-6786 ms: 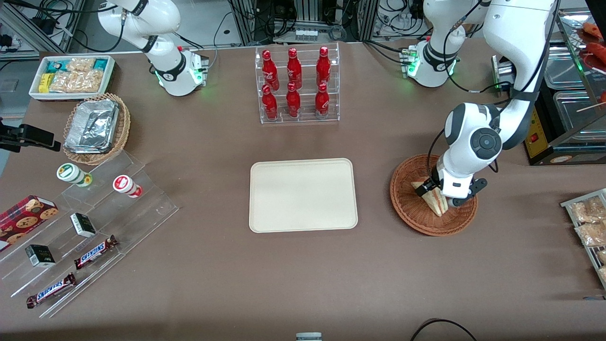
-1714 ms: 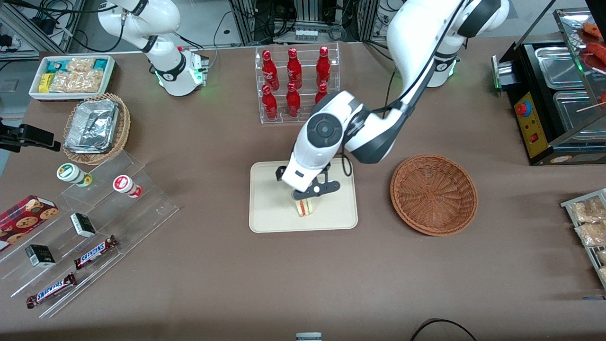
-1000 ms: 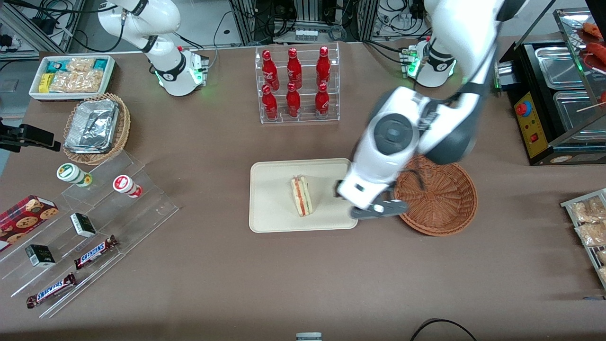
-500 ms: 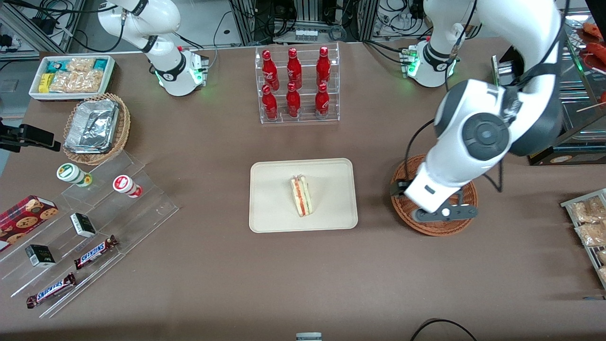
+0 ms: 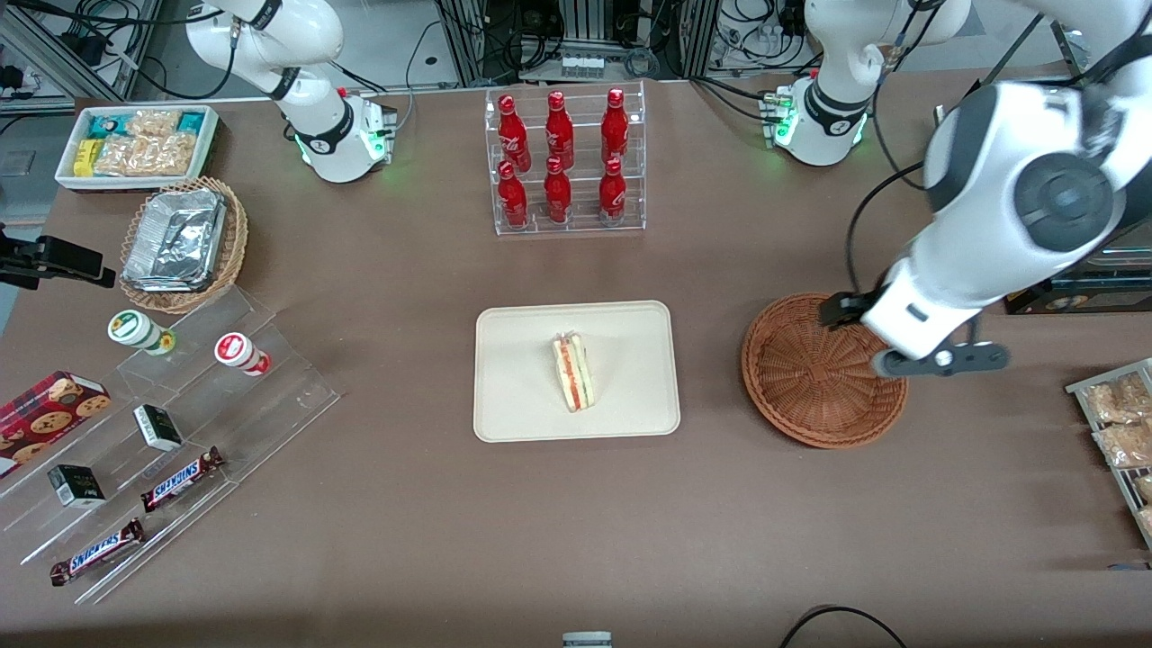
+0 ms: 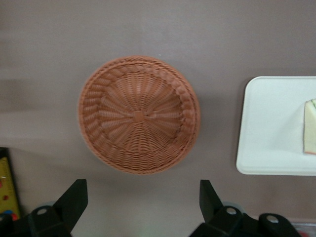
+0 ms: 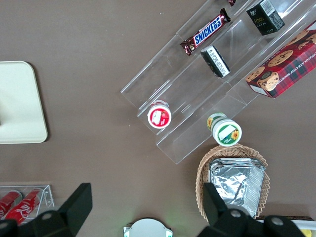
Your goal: Place sandwich from basket to tray
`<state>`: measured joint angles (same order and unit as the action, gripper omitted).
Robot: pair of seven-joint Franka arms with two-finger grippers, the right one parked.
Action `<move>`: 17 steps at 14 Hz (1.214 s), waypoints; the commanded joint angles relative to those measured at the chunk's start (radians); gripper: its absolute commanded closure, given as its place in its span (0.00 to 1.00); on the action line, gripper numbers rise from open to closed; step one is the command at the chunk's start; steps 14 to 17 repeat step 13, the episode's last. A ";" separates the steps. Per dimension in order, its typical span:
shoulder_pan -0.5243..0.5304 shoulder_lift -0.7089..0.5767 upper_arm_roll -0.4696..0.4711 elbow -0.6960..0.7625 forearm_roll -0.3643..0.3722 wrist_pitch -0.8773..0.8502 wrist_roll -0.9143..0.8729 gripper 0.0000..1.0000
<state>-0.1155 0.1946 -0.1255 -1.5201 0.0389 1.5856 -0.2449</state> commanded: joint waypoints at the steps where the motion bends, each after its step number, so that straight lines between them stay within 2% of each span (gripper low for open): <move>1: 0.086 -0.079 -0.020 -0.048 -0.014 -0.039 0.177 0.00; 3: 0.138 -0.128 -0.022 -0.075 -0.014 -0.050 0.252 0.00; 7: 0.200 -0.196 -0.016 -0.066 -0.037 -0.128 0.260 0.00; 17: 0.221 -0.239 -0.008 -0.048 -0.024 -0.174 0.305 0.00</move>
